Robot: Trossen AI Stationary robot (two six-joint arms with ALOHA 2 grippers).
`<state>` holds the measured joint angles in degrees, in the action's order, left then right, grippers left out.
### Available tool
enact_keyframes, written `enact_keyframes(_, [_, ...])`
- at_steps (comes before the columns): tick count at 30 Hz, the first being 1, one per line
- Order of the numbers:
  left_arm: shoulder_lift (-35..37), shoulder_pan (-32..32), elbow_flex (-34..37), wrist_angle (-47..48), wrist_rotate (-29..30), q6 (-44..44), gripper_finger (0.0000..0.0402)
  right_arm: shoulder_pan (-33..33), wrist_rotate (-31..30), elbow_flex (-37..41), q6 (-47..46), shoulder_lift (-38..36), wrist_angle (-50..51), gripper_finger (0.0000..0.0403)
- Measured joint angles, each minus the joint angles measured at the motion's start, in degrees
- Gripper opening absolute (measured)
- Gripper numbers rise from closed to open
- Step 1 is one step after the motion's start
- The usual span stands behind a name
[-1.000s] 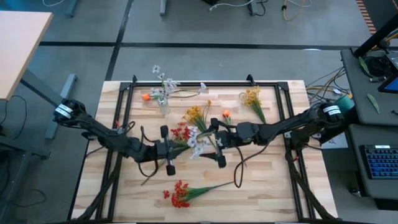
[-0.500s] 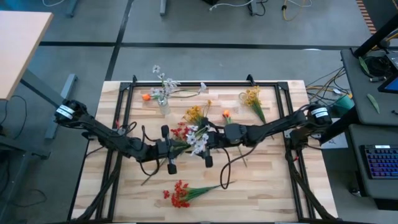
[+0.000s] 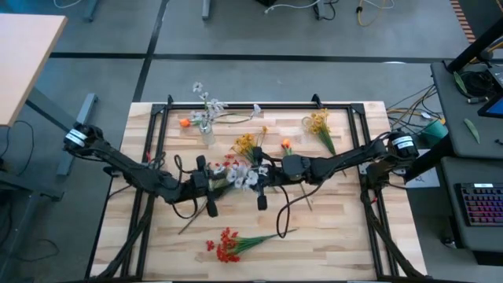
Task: Sort flowers into vase by color
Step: Put the white flowers into the left transparent flower vase
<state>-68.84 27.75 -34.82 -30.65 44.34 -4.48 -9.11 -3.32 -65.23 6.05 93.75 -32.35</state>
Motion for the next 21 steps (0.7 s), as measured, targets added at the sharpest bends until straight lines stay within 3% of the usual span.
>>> enact_keyframes(5, [8.00,0.33,-1.14,19.79,0.24,-10.80,0.0149,2.94,0.48,-1.20,-2.47,-1.95,3.56,0.0014])
enact_keyframes(12, [17.60,0.33,-6.55,51.51,2.61,-22.62,0.0147,10.17,0.54,-6.27,-1.37,-0.80,5.32,0.0013])
enact_keyframes(17, [20.65,0.26,-7.46,63.42,8.62,-24.53,0.0140,15.44,1.08,-11.89,-0.19,3.69,5.01,0.0013])
enact_keyframes(21, [21.89,0.21,-5.10,65.23,11.48,-24.96,0.0138,18.45,4.10,-18.09,-1.12,8.66,4.16,0.0013])
